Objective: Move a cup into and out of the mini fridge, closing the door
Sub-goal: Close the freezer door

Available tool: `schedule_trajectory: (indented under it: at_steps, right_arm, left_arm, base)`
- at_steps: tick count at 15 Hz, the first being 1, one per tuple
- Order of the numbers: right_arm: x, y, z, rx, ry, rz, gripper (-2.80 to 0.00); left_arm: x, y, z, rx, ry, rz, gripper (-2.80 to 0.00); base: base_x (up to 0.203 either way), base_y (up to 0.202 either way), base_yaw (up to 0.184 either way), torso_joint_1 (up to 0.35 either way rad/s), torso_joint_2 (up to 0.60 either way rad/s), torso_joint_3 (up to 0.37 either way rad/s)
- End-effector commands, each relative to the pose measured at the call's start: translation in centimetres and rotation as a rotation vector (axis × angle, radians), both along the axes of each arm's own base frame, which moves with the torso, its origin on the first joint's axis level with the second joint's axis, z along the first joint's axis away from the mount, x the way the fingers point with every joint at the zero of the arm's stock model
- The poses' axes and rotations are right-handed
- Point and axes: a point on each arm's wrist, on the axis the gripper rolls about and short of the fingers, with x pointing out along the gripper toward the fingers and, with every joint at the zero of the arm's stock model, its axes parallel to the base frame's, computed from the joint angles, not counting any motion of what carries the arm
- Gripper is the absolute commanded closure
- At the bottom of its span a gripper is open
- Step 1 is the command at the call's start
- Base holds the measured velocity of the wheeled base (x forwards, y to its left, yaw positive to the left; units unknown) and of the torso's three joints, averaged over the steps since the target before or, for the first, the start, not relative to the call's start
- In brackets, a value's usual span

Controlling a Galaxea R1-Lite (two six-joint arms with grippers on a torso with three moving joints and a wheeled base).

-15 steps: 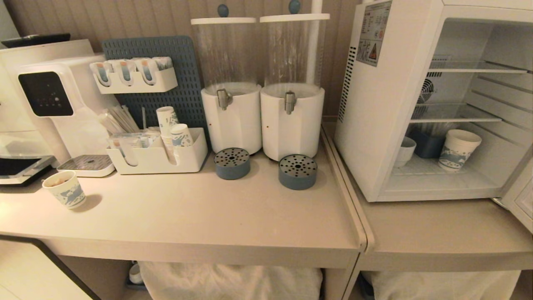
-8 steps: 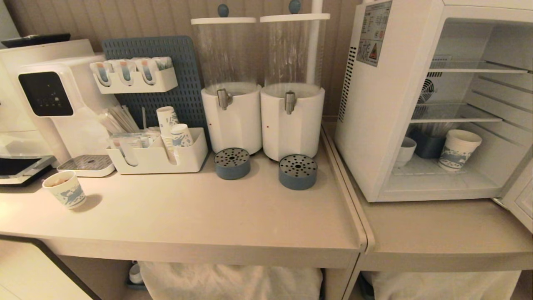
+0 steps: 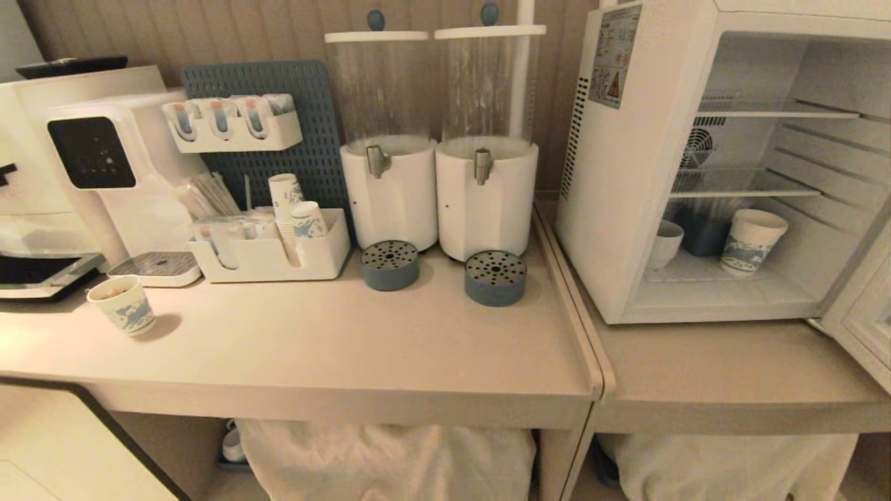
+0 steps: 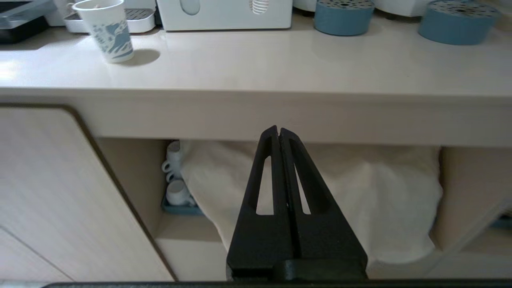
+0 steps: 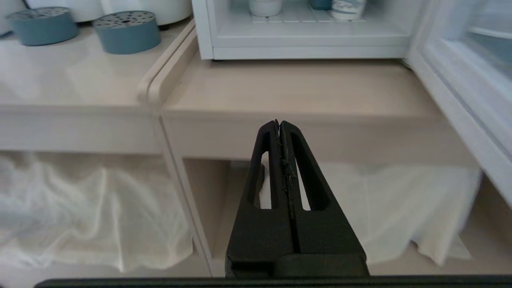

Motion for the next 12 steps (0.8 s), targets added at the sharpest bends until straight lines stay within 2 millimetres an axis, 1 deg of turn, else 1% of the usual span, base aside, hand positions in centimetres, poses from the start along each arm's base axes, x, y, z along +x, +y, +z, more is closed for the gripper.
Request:
schedule_trajectory:
  at_steps: [1,12]
  right_arm:
    - [-0.02,0.00,0.01,0.000,-0.002,0.001,0.00]
    - [-0.02,0.00,-0.01,0.001,-0.001,0.000,0.00]
  left_arm:
    - [0.00,0.00,0.00,0.000,0.000,0.000,0.00]
    - [0.01,0.00,0.00,0.000,0.001,0.000,0.00]
  base:
    - [-0.207,0.000,0.003,0.002,0.00,0.007]
    - [-0.193,0.000,0.000,0.002,0.00,0.003]
